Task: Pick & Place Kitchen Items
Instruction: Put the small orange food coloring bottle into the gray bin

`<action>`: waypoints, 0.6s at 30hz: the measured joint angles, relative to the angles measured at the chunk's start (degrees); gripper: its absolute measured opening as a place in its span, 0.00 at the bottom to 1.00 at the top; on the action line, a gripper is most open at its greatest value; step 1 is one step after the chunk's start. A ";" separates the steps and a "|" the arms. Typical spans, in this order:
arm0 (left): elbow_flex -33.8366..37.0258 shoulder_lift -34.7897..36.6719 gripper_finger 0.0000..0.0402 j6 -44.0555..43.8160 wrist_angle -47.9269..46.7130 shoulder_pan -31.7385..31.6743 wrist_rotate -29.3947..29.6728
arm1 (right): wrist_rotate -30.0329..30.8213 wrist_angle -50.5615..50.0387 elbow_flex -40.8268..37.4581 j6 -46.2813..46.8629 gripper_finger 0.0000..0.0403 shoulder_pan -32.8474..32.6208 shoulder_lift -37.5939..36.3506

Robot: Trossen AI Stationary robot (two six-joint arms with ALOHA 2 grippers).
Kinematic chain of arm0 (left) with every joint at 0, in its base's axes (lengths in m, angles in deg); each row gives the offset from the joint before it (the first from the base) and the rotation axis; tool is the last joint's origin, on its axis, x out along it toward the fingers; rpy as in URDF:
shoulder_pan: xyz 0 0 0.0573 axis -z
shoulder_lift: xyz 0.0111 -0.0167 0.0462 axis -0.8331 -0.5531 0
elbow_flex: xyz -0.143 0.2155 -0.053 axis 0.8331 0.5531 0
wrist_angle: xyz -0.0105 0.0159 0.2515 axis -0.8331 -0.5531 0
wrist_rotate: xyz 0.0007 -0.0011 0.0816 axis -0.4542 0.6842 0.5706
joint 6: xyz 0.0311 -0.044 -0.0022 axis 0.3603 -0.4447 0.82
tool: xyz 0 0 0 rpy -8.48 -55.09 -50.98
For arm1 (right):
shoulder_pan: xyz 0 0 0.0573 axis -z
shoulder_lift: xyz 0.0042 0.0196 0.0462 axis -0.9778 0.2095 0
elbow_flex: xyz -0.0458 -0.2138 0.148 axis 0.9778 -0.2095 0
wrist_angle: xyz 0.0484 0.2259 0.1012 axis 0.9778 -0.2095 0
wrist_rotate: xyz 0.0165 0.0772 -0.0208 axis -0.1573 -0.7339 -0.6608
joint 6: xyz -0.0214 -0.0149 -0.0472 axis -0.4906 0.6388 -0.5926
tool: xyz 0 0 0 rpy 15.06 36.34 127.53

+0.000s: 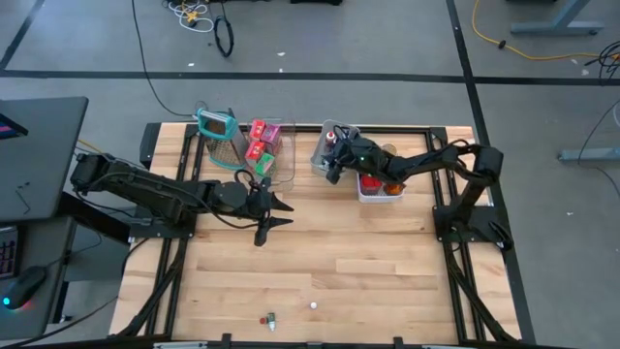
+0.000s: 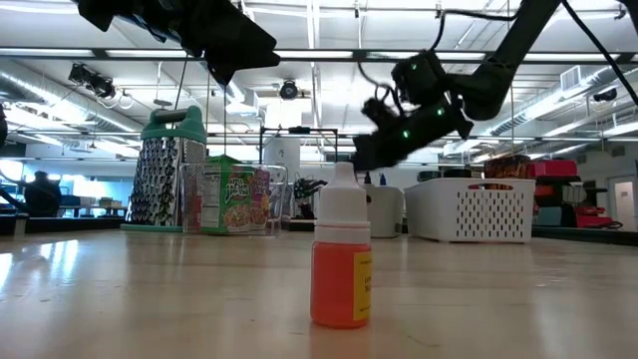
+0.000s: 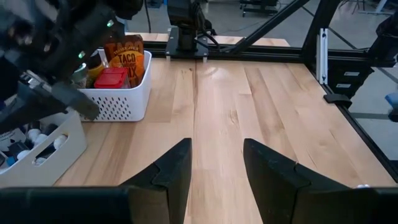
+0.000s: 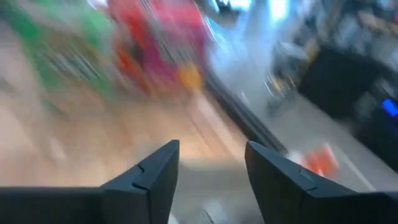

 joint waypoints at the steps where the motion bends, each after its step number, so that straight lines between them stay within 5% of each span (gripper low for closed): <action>1: 0.00 0.00 0.38 0.00 0.02 -0.02 0.02 | -0.98 2.31 0.00 -0.02 0.49 -0.79 -0.10; 10: 0.00 0.00 0.38 -0.04 0.00 1.02 -2.28 | -21.23 13.38 0.00 0.35 0.51 -11.26 -0.26; 18: 0.00 0.00 0.38 -0.17 0.59 3.31 -1.10 | -21.73 11.61 0.00 1.95 0.47 -23.51 -0.26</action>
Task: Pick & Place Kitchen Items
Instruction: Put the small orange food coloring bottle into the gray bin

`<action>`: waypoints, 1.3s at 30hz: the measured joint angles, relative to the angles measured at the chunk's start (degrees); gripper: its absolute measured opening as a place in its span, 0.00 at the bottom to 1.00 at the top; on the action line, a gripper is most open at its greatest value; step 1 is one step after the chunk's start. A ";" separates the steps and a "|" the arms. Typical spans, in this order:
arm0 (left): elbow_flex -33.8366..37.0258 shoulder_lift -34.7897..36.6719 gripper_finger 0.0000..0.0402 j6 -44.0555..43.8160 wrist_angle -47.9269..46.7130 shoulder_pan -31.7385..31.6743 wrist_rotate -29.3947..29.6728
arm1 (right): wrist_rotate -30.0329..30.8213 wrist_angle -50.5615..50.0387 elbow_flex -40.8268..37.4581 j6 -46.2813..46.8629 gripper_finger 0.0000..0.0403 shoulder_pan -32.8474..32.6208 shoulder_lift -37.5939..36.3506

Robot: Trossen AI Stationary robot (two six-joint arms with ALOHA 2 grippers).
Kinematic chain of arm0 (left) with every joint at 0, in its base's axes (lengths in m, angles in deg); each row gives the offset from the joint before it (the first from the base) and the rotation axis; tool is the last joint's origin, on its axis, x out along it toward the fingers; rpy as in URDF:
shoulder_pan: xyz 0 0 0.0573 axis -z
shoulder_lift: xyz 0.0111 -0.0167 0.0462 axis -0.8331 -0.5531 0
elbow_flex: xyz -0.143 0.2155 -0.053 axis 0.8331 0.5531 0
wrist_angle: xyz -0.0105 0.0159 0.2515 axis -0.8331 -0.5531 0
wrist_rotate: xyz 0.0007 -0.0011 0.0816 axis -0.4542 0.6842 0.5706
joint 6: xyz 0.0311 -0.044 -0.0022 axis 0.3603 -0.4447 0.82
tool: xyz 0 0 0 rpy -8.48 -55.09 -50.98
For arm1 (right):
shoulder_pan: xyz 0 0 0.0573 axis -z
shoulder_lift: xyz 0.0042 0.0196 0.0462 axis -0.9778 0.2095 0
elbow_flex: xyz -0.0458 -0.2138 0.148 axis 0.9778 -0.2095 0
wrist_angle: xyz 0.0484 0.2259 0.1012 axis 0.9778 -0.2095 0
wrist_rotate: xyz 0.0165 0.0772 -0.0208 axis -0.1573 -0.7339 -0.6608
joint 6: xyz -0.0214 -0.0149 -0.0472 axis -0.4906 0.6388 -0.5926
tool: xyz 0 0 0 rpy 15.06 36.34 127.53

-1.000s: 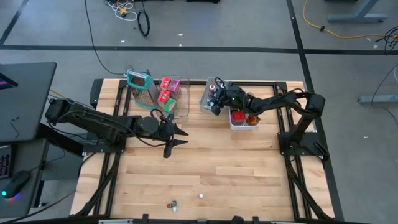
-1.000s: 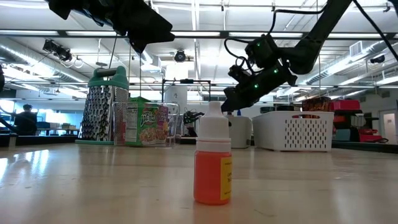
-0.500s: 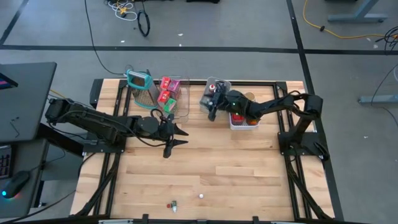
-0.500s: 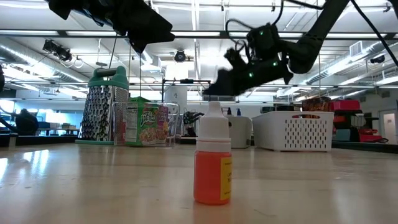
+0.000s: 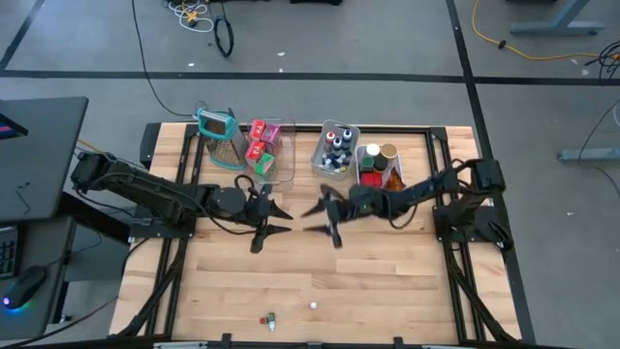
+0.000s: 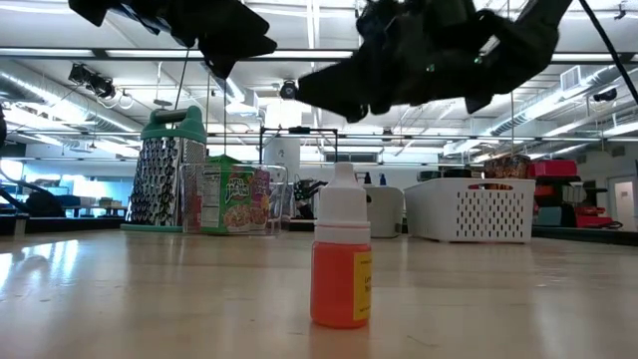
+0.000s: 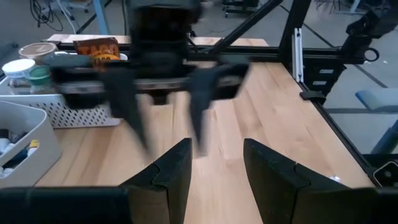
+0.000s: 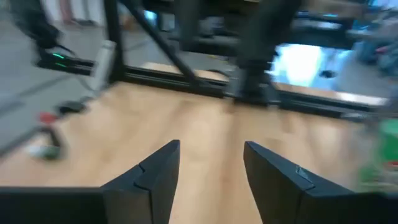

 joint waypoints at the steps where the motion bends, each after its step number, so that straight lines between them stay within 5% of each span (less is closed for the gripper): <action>1: 0.00 0.00 0.38 0.00 -0.03 0.12 0.01 | 0.01 0.05 0.00 1.26 0.47 -1.42 0.00; 21: 0.00 -0.04 0.38 1.29 -0.55 0.56 -3.45 | 12.14 1.56 0.01 13.31 0.46 -25.47 1.55; 29: 0.00 -0.04 0.38 1.27 -0.52 0.56 -3.69 | 15.92 8.29 6.52 14.71 0.44 -29.17 14.17; 34: 0.00 -0.04 0.38 1.25 -0.63 0.56 -4.01 | 11.84 8.20 15.35 15.27 0.44 -29.34 23.03; 39: 0.00 -0.04 0.38 1.41 -0.72 0.56 -6.97 | 15.18 2.46 19.62 16.14 0.44 -29.32 27.46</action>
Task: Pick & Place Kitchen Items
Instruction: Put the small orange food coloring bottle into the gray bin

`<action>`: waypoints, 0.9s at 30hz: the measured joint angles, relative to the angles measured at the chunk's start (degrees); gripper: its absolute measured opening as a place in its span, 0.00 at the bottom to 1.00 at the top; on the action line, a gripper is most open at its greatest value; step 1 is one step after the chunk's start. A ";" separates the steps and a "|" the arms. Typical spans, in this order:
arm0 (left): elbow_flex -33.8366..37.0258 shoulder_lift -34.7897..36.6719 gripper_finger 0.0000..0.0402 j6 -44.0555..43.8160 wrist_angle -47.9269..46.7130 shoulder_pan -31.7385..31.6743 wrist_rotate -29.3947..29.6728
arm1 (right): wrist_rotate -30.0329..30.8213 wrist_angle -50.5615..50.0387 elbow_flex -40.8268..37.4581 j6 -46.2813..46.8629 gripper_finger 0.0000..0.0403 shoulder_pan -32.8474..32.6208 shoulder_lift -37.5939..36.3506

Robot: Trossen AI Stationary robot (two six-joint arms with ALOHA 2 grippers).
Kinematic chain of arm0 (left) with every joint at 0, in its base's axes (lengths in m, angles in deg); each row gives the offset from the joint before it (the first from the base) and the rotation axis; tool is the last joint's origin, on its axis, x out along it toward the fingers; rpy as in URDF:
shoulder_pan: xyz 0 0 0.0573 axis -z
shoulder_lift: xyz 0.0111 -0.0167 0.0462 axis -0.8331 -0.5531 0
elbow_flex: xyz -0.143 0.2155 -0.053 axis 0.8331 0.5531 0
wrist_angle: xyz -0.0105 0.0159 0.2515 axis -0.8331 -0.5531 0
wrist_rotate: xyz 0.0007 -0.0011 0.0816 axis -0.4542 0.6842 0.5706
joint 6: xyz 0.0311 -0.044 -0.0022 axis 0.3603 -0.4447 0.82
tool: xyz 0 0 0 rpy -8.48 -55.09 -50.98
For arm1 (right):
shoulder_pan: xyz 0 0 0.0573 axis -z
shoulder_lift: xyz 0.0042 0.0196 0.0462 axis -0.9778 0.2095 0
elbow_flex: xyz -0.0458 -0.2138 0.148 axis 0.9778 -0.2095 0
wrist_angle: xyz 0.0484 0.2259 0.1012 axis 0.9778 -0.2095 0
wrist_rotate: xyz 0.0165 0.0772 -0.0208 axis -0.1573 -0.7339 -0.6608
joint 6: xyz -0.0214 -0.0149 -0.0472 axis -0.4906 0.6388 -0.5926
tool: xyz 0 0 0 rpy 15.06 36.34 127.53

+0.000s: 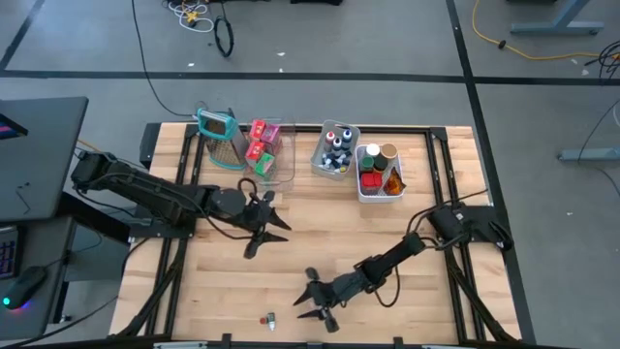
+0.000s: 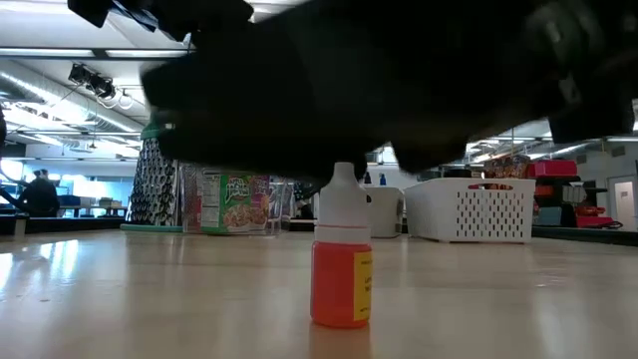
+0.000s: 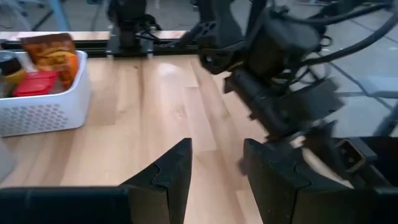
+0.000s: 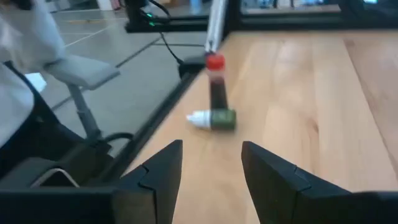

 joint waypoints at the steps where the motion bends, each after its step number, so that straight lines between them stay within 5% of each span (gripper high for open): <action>1: 0.00 0.00 0.38 0.08 -0.02 0.00 -0.77 | 0.62 -0.32 0.05 1.00 0.44 0.00 0.37; 15: 0.00 0.02 0.38 0.23 -1.40 0.00 -3.03 | 6.32 -12.28 -0.10 5.74 0.41 -1.49 0.37; 27: 0.00 0.02 0.38 0.26 -1.11 0.00 -3.01 | 6.92 -12.78 -0.12 4.67 0.14 -1.42 0.37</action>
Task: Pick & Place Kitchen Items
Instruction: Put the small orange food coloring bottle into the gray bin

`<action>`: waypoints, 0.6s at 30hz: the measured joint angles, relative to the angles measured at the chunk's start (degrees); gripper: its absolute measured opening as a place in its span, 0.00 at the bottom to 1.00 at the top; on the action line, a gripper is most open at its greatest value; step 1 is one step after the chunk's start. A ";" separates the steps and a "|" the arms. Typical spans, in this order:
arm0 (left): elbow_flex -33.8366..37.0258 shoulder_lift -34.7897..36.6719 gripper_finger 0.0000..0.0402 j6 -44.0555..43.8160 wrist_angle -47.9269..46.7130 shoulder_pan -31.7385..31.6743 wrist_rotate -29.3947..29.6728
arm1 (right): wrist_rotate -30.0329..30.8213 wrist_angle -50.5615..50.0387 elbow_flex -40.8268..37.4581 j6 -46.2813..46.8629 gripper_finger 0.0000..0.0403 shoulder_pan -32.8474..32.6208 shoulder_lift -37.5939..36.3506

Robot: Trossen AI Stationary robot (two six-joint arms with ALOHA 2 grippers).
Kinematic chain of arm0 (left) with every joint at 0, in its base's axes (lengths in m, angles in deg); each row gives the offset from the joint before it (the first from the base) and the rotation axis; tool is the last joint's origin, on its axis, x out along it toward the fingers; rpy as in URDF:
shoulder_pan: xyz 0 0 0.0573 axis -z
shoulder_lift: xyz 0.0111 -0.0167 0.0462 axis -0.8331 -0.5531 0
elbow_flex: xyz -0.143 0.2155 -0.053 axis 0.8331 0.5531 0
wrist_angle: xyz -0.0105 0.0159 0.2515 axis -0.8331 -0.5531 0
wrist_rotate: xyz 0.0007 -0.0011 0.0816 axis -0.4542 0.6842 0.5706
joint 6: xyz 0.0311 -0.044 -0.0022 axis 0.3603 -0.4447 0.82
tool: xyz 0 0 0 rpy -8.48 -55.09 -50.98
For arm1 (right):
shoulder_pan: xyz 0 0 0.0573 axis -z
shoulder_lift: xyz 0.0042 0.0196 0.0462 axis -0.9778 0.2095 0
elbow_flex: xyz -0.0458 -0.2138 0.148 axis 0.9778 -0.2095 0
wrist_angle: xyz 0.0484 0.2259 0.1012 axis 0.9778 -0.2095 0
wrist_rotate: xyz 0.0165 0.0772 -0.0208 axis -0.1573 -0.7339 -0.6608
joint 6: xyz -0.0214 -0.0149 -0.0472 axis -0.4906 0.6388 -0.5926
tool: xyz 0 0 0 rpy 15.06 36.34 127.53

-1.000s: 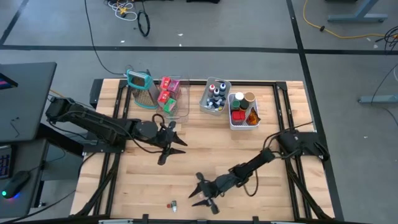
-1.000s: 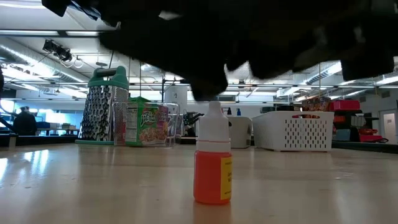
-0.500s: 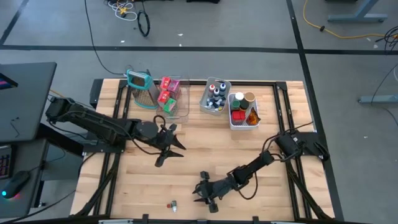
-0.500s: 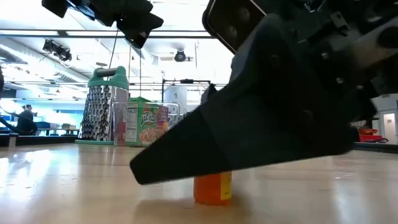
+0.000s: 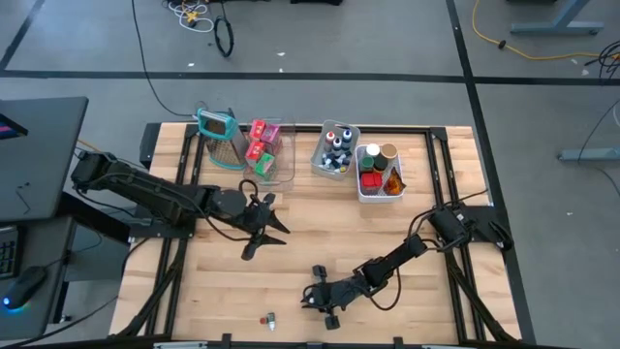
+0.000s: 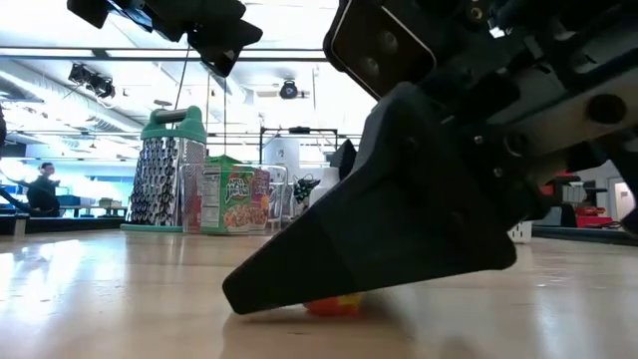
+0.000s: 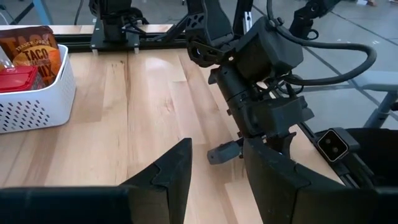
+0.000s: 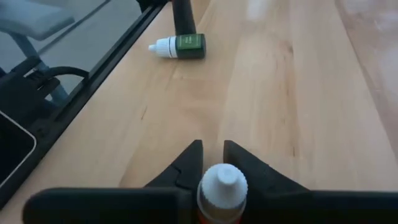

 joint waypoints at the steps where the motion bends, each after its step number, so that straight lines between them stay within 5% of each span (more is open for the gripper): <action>1: 0.00 0.00 0.38 0.00 -0.01 0.00 0.01 | 0.04 0.14 0.02 0.00 0.14 0.03 0.00; 8: 0.00 0.00 0.38 0.01 0.00 0.00 0.07 | 6.60 0.85 0.00 -2.46 0.22 1.88 -1.08; 18: 0.00 0.02 0.38 0.01 0.02 0.00 0.52 | 18.14 -15.76 0.02 -13.91 0.13 10.84 -11.02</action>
